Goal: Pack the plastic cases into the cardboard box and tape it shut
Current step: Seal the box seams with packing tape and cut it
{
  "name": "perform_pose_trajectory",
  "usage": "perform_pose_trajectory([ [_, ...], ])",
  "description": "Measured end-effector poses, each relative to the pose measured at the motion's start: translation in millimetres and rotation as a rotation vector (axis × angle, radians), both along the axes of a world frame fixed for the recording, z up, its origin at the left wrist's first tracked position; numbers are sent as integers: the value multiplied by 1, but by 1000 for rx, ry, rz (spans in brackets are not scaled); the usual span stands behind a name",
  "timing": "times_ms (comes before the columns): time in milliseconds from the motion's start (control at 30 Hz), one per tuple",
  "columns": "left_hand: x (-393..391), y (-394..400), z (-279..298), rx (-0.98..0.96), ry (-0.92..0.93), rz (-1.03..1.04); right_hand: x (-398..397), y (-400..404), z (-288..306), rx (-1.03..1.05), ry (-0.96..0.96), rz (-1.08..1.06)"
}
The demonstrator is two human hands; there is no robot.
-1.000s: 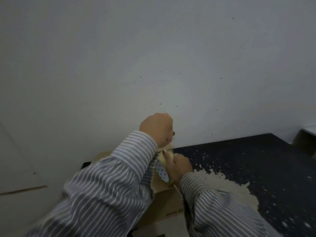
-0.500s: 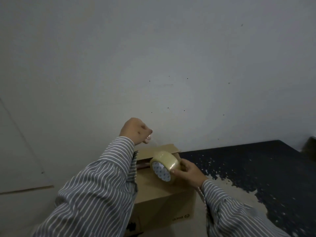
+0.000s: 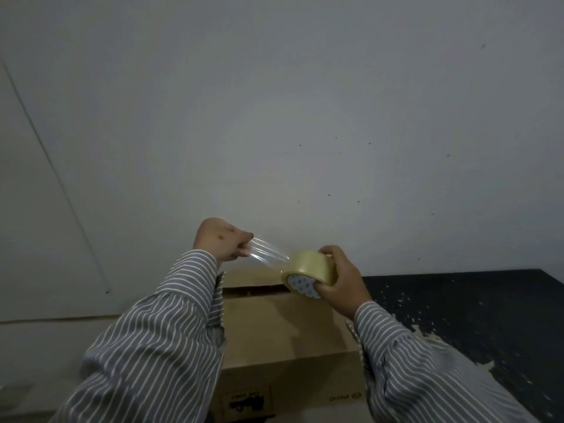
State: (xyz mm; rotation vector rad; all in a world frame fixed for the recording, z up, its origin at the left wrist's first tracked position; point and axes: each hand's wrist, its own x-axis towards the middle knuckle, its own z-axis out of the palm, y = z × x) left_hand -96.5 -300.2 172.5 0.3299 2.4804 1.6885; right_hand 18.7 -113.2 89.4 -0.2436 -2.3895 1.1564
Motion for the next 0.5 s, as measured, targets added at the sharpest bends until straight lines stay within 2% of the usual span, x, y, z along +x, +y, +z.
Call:
perform_pose_trajectory([
  [167, -11, -25, -16, 129, -143, 97, -27, -5, 19, 135, -56, 46],
  [500, -35, -74, -67, 260, -414, 226, -74, -39, 18, 340, -266, 191],
])
